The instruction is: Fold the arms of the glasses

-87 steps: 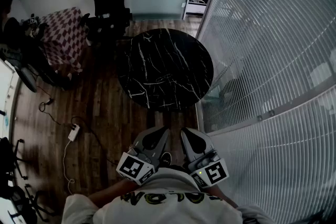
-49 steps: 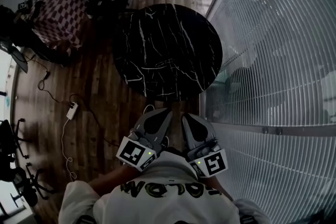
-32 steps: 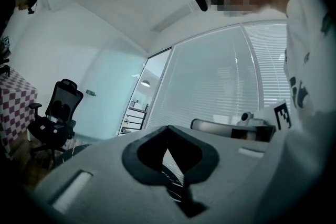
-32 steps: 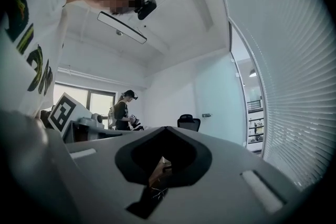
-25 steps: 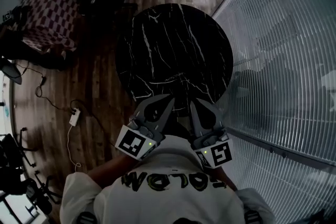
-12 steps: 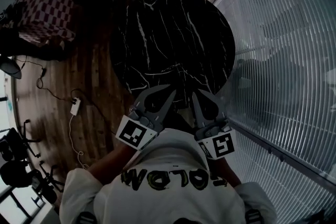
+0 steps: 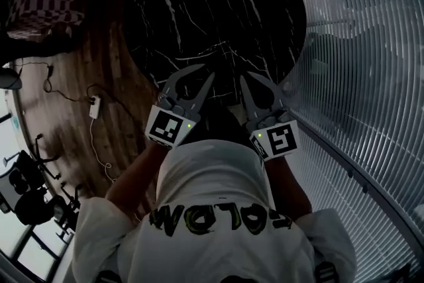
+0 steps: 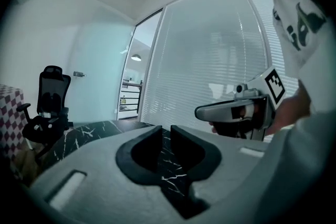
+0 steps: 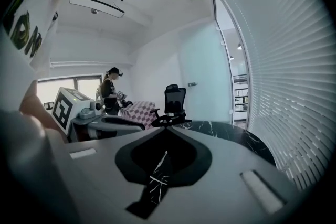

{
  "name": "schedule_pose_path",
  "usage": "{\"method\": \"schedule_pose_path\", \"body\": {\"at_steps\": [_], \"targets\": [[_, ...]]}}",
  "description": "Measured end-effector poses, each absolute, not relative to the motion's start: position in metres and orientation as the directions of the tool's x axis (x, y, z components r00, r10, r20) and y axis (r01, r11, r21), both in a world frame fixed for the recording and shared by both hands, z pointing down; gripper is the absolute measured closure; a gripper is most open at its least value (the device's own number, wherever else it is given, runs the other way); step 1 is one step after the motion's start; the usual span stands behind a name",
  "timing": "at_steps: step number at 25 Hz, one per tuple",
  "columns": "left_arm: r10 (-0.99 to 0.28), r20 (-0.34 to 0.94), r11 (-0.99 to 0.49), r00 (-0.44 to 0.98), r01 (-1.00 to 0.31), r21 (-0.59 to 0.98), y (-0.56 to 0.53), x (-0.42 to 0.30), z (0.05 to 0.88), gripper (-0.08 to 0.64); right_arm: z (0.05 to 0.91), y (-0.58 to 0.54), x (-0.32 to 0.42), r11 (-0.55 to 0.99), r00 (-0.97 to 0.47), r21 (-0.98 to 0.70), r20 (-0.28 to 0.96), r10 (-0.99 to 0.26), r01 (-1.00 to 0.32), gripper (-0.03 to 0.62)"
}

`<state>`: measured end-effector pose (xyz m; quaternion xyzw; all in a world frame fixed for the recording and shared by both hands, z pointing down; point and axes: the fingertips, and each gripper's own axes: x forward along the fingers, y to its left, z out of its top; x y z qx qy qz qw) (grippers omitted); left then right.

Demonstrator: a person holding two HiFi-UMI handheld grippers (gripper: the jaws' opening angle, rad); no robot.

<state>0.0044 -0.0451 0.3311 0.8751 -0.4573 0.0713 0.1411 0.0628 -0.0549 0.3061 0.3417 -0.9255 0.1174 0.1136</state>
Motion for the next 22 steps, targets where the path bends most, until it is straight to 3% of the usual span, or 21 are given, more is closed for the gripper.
{"method": "schedule_pose_path", "body": {"at_steps": [13, 22], "targets": [[-0.686, 0.483, -0.559, 0.544, -0.819, 0.128, -0.07, -0.004, 0.488, 0.514, 0.462, -0.086, 0.085, 0.709, -0.678, -0.171, 0.508, -0.531, -0.684, 0.584], [-0.625, 0.567, -0.57, 0.537, -0.81, 0.138, -0.086, -0.012, 0.565, 0.486, 0.541, -0.097, 0.088, 0.67, -0.632, -0.218, 0.616, -0.47, -0.71, 0.554]]}}
